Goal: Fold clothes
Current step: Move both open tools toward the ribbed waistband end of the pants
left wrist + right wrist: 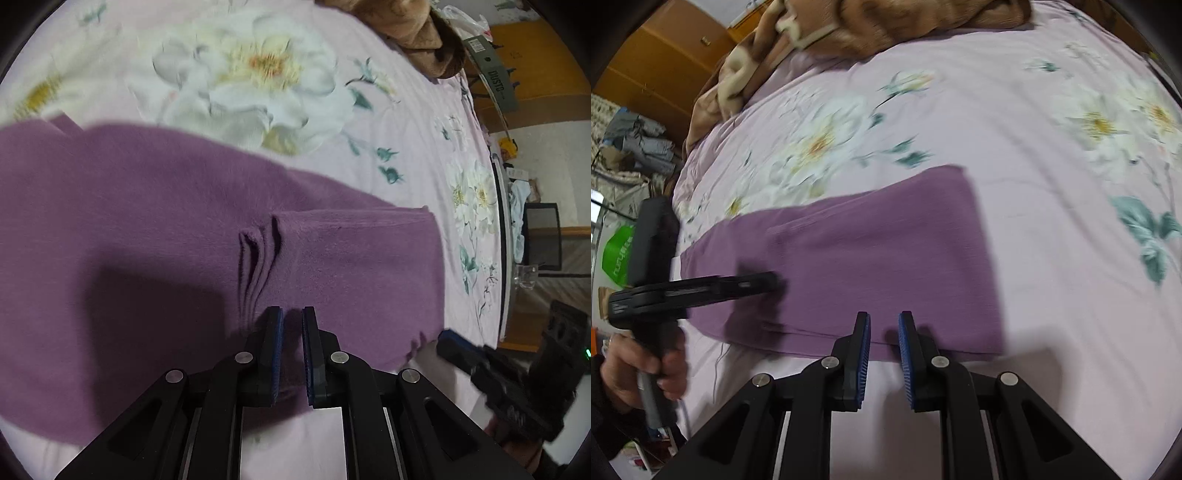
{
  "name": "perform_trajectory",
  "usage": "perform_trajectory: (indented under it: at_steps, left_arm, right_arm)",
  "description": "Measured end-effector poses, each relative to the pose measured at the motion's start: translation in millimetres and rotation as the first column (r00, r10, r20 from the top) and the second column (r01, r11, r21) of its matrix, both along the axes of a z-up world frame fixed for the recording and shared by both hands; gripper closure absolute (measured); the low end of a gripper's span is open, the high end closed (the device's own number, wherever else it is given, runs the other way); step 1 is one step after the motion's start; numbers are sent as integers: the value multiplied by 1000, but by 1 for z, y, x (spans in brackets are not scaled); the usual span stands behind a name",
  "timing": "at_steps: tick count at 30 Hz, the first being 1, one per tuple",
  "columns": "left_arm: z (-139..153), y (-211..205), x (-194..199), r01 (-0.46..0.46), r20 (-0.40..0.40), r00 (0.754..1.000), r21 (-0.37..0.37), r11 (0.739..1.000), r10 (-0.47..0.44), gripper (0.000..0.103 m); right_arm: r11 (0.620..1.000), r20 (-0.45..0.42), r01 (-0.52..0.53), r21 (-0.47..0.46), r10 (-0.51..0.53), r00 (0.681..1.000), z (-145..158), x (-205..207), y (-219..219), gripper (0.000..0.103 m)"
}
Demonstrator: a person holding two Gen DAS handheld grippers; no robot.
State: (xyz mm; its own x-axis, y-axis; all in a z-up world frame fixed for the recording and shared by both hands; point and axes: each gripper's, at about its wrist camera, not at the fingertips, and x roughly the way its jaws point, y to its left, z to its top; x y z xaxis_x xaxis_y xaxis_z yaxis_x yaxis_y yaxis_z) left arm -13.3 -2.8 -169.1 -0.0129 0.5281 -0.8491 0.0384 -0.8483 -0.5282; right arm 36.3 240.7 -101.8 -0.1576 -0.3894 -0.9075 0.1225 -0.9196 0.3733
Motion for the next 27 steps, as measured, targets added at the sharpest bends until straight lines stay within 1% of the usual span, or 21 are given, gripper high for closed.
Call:
perform_trajectory:
  at_steps: [1, 2, 4, 5, 6, 7, 9, 10, 13, 16, 17, 20, 24, 26, 27]
  left_arm:
    - [-7, 2, -2, 2, 13, 1000, 9, 1000, -2, 93]
    - [-7, 3, -4, 9, 14, 1000, 12, 1000, -10, 93]
    - [6, -3, -3, 15, -25, 1000, 41, 999, -14, 92]
    - [13, -10, -1, 13, -45, 999, 47, 999, -11, 91]
    - [21, -18, 2, 11, -65, 998, 53, 999, -7, 76]
    - [27, -30, 6, 3, -84, 996, 40, 999, 0, 58]
    - [36, -59, 14, -27, -122, 992, -3, 1000, 26, 45]
    - [39, -73, 18, -41, -134, 990, -25, 999, 38, 42]
    - [39, -124, 26, -104, -135, 987, -102, 989, 90, 38]
    - [34, -183, 36, -199, -114, 976, -138, 970, 184, 36]
    - [34, -203, 40, -231, -118, 970, -150, 961, 215, 35]
    - [34, -261, 50, -325, -132, 943, -183, 928, 304, 31]
    - [30, -333, 64, -435, -146, 900, -229, 871, 411, 30]
    - [24, -362, 71, -477, -135, 879, -223, 850, 458, 30]
    - [21, -372, 74, -485, -134, 874, -224, 845, 467, 30]
  right_arm:
    - [1000, 6, -4, 4, 4, 1000, -1, 0, -7, 86]
    - [1000, 9, -7, 9, 7, 1000, 0, -1, -13, 86]
    - [1000, 4, -17, 17, 17, 1000, 3, -3, -27, 86]
    - [1000, -2, -23, 19, 23, 1000, 6, -3, -33, 86]
    - [999, -6, -32, 22, 32, 999, 9, -4, -39, 86]
    - [999, -8, -41, 24, 41, 999, 10, -6, -47, 86]
    - [998, -12, -59, 28, 59, 998, 14, -8, -62, 86]
    - [997, -16, -67, 28, 67, 998, 15, -9, -71, 86]
    - [995, -23, -96, 31, 97, 995, 17, -10, -103, 85]
    - [991, -16, -132, 25, 133, 991, 16, -5, -134, 74]
    - [989, -16, -146, 23, 146, 989, 16, -2, -144, 73]
    - [981, -17, -192, 20, 193, 981, 17, 8, -175, 73]
    - [973, -21, -230, 23, 230, 973, 20, 16, -205, 73]
    - [970, -24, -242, 26, 242, 970, 22, 18, -218, 73]
    - [968, -25, -248, 28, 248, 968, 22, 19, -224, 73]
